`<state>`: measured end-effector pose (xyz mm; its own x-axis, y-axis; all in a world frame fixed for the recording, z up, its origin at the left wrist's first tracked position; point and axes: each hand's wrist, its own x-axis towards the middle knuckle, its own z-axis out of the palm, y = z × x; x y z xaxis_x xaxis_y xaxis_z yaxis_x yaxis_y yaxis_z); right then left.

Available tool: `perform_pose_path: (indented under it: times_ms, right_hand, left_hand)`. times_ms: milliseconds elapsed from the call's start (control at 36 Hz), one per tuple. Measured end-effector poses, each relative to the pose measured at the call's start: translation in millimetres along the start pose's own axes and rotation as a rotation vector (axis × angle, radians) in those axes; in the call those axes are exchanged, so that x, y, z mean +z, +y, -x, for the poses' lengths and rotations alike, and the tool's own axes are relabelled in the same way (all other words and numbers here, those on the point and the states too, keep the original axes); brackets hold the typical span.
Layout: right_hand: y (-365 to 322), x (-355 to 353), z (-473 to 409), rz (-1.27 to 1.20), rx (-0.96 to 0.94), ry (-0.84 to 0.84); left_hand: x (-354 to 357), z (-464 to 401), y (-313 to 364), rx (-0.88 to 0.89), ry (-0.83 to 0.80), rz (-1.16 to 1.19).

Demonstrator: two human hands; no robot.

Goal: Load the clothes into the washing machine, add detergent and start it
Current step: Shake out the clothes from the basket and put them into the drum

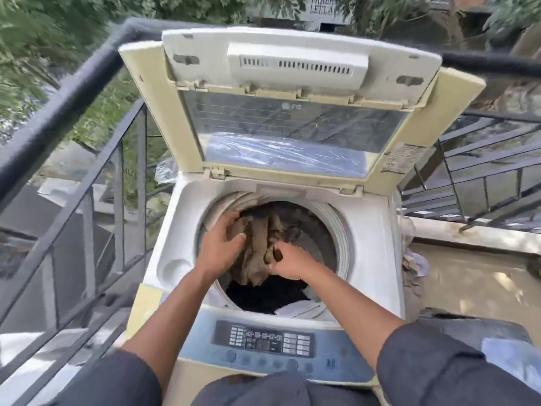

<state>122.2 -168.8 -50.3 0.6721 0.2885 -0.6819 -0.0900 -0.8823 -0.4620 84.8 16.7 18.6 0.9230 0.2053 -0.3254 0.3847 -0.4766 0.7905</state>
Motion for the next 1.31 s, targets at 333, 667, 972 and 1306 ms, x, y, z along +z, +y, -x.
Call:
perform_pose_path:
  times_ms: [333,667,972,1306]
  right_hand:
    - [25,8,37,-0.232,0.007,0.095]
    - [86,-52,116,-0.593,-0.083,0.525]
    - [236,-119,146,-0.760,0.078,0.883]
    - [429,-94,47,-0.658,0.369,0.562]
  left_hand:
    - [18,9,-26,-0.040,-0.212,-0.003]
    - [88,11,69,0.240,-0.335,-0.011]
    - [207,3,181,0.328,-0.483,0.076]
    - [414,-46,201,0.179,-0.679,-0.286]
